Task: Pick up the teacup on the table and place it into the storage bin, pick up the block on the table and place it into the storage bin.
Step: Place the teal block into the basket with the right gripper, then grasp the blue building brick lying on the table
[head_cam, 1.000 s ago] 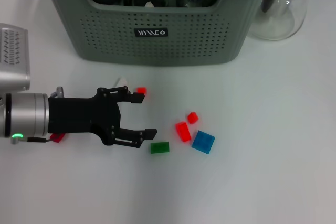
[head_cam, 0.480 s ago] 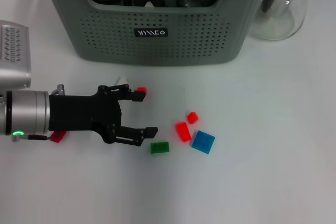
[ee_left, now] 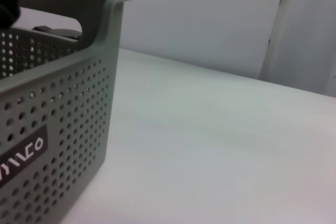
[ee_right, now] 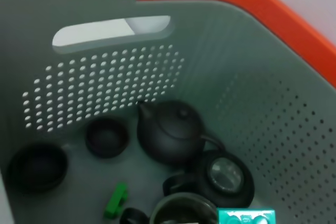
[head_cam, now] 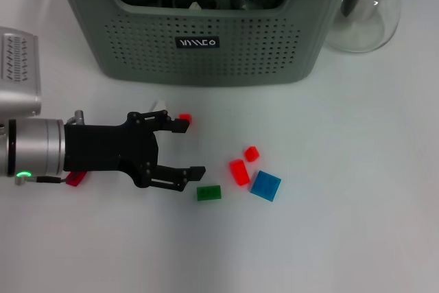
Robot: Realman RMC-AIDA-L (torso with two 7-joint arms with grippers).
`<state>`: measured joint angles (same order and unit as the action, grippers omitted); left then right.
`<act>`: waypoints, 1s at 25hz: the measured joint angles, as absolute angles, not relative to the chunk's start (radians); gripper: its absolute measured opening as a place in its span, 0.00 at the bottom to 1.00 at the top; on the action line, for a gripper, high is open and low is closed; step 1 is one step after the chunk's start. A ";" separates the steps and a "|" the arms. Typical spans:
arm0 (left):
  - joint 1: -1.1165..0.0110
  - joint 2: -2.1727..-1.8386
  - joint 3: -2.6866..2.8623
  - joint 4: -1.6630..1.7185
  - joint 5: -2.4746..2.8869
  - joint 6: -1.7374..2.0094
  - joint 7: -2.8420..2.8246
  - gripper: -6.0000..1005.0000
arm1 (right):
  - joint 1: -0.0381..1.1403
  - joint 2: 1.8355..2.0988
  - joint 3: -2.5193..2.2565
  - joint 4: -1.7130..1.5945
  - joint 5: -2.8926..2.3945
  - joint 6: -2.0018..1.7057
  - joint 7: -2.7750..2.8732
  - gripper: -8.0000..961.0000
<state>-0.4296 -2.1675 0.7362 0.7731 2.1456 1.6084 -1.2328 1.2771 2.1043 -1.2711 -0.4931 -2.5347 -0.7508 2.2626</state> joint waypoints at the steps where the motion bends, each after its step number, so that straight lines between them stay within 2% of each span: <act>1: -0.430 -2.168 0.736 0.773 2.146 1.608 -1.233 0.92 | 1.276 2.104 -1.273 -0.493 -2.535 -0.752 2.264 0.46; 8: -0.429 -2.167 0.736 0.773 2.149 1.608 -1.236 0.92 | 1.270 2.105 -1.280 -0.500 -2.534 -0.747 2.267 0.49; 13: -0.428 -2.167 0.736 0.773 2.148 1.610 -1.237 0.92 | 1.263 2.104 -1.279 -0.511 -2.530 -0.753 2.267 0.75; 16: -0.428 -2.167 0.736 0.773 2.149 1.611 -1.237 0.92 | 1.227 2.103 -1.277 -0.591 -2.500 -0.791 2.264 0.82; 22: -0.422 -2.168 0.736 0.773 2.148 1.612 -1.238 0.92 | 1.066 2.094 -1.266 -0.945 -2.366 -0.951 2.261 0.97; 25: -0.422 -2.168 0.736 0.773 2.150 1.613 -1.238 0.91 | 0.988 2.092 -1.229 -1.117 -2.296 -1.051 2.248 0.97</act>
